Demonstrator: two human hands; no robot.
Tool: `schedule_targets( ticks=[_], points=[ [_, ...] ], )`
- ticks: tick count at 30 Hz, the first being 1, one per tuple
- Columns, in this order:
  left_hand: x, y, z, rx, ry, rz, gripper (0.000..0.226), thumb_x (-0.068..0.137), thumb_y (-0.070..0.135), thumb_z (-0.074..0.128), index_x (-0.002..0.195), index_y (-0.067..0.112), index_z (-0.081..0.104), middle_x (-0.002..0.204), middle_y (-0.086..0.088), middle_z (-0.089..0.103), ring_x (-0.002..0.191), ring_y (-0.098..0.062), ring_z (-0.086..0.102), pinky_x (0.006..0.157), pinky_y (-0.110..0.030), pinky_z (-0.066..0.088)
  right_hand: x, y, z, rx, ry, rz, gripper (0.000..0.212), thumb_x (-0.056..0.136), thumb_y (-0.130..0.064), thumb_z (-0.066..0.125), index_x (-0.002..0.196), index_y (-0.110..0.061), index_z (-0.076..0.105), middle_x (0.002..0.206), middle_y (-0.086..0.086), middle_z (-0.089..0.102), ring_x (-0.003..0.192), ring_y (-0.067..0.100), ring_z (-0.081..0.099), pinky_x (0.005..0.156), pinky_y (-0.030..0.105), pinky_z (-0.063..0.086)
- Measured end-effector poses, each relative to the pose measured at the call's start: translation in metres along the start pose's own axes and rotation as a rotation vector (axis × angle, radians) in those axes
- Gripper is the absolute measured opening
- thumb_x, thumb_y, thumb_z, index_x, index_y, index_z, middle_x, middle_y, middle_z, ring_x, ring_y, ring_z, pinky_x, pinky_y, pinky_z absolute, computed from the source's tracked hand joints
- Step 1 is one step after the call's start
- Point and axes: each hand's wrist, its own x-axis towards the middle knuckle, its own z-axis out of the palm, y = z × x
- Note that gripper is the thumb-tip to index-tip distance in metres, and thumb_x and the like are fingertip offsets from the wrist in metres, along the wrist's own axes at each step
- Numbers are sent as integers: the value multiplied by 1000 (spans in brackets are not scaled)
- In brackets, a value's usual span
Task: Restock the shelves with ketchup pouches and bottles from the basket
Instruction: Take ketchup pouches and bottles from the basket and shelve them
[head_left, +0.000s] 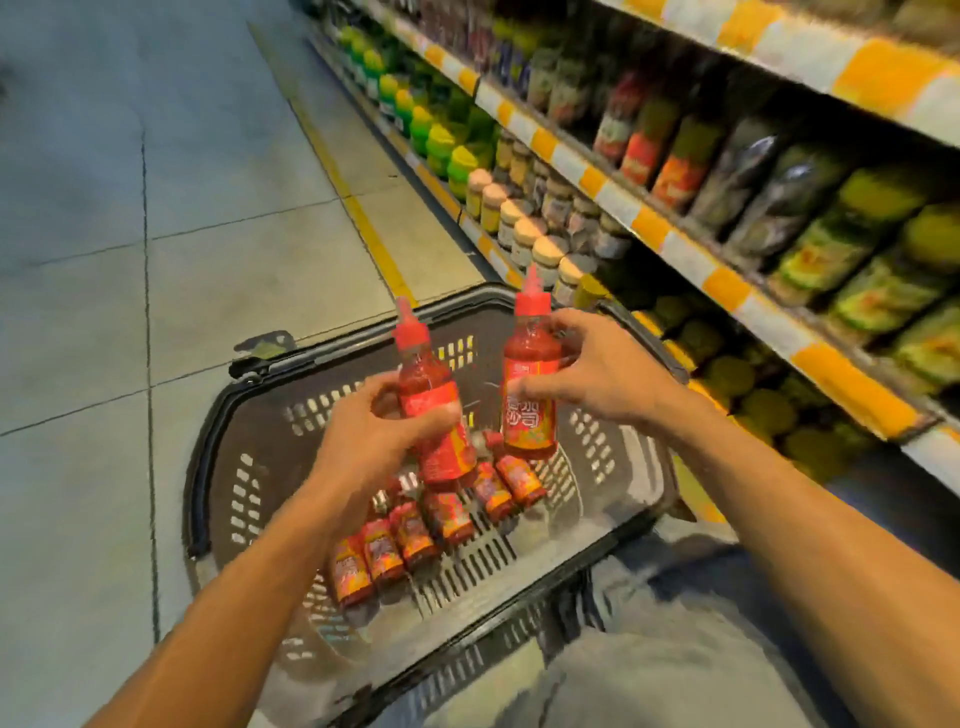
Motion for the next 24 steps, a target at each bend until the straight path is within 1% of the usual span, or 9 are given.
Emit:
schedule_targets(
  ticks=[2,5,9,12,15,18,19,22,24],
  points=[
    [-13,29,22,12,-85,84,48,68,18,90,111,25,71,101,4,77,91,-12,74,74,-26,59,-38,-19,-34,-9,118,-36,70,65,-25,94,127,-18,61,111,0,74,102,17,71,94,47,57],
    [-34,67,65,-2,-219,200,53,63,22,93,111,30,72,106,1,75,98,-20,73,86,-42,60,-102,-39,-83,-46,322,-76,64,65,-27,94,119,-24,61,105,-2,76,96,10,72,92,42,58],
    [-66,99,139,-20,-460,346,58,62,22,94,114,30,70,104,1,75,99,-19,72,87,-38,59,-194,-37,-140,-105,597,-56,68,60,-46,90,118,-23,63,109,-4,74,98,12,72,91,44,58],
    [-90,103,200,15,-636,400,54,61,26,93,111,28,70,103,4,75,93,-14,73,77,-26,59,-261,-10,-166,-130,762,41,65,65,-35,91,121,-18,62,110,-4,74,98,13,72,91,45,58],
    [-114,92,260,107,-774,432,58,57,26,94,109,27,68,95,6,75,80,-5,71,65,-16,52,-320,28,-172,-137,903,168,64,66,-31,92,121,-19,61,111,-7,72,98,9,71,93,42,57],
    [-126,69,311,250,-916,457,64,55,18,98,109,22,66,93,6,75,79,-2,70,70,-18,55,-359,68,-163,-96,995,280,65,65,-31,93,121,-21,61,109,-10,72,95,3,71,91,35,57],
    [-128,59,325,307,-961,462,64,56,14,97,112,19,65,94,3,75,79,-2,70,73,-20,56,-368,83,-158,-71,1016,316,64,65,-29,93,120,-21,60,107,-10,73,93,3,71,89,34,58],
    [-122,31,359,502,-1050,508,66,56,10,97,114,14,66,96,-4,75,89,-16,72,85,-39,59,-383,131,-139,90,1044,405,60,67,-16,92,117,-17,61,104,-6,75,84,2,71,89,39,59],
    [-111,15,375,667,-1109,553,66,54,15,98,112,18,67,95,0,75,90,-17,71,88,-41,57,-385,164,-126,166,1062,459,57,65,-14,92,114,-18,62,104,-4,76,86,7,72,89,45,59]
  ],
)
